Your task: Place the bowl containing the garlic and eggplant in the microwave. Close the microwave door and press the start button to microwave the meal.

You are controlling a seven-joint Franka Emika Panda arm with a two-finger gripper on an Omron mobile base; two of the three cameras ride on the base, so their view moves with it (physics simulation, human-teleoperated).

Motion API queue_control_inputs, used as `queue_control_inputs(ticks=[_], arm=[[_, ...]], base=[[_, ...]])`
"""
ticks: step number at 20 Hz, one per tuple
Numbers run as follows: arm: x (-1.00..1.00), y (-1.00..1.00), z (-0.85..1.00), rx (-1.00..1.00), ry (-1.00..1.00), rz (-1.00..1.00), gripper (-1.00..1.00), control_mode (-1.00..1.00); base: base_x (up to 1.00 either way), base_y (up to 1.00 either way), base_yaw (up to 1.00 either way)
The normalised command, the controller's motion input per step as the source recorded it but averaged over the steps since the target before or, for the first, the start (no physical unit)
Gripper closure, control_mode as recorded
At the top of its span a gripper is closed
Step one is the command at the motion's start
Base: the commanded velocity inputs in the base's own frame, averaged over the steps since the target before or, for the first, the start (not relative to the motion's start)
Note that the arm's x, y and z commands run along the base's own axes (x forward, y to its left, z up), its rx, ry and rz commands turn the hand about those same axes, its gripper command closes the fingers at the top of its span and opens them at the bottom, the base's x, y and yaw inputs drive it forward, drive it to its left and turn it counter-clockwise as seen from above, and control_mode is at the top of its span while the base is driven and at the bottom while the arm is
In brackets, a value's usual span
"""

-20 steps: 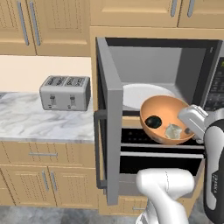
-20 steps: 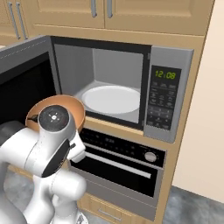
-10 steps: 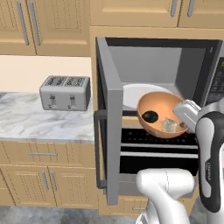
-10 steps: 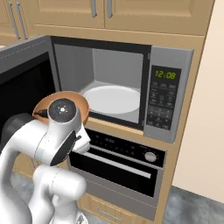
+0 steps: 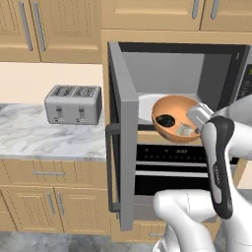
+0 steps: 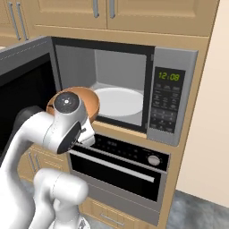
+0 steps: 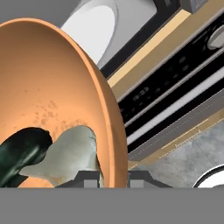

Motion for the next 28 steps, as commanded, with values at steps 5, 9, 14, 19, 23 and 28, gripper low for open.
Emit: queue_control_inputs(ticks=[5, 9, 14, 19, 23, 28], arm=[[0.06, -0.49, 0.00, 0.03, 0.00, -0.04, 1.00, -1.00], [0.15, -0.10, 0.00, 0.00, 0.00, -0.02, 1.00, -1.00], [0.33, -0.05, 0.00, 0.00, 0.00, -0.04, 1.00, -1.00], [0.43, 0.00, 0.00, 0.00, 0.00, -0.09, 1.00, -1.00], [0.48, 0.11, -0.02, 0.00, 0.01, -0.03, 1.00, -1.00], [0.43, 0.10, 0.00, 0.00, 0.05, -0.06, 1.00, -1.00]], base=[[0.00, 0.00, 0.00], [0.00, 0.00, 0.00], [0.00, 0.00, 0.00], [0.00, 0.00, 0.00], [0.00, 0.00, 0.00], [0.00, 0.00, 0.00]])
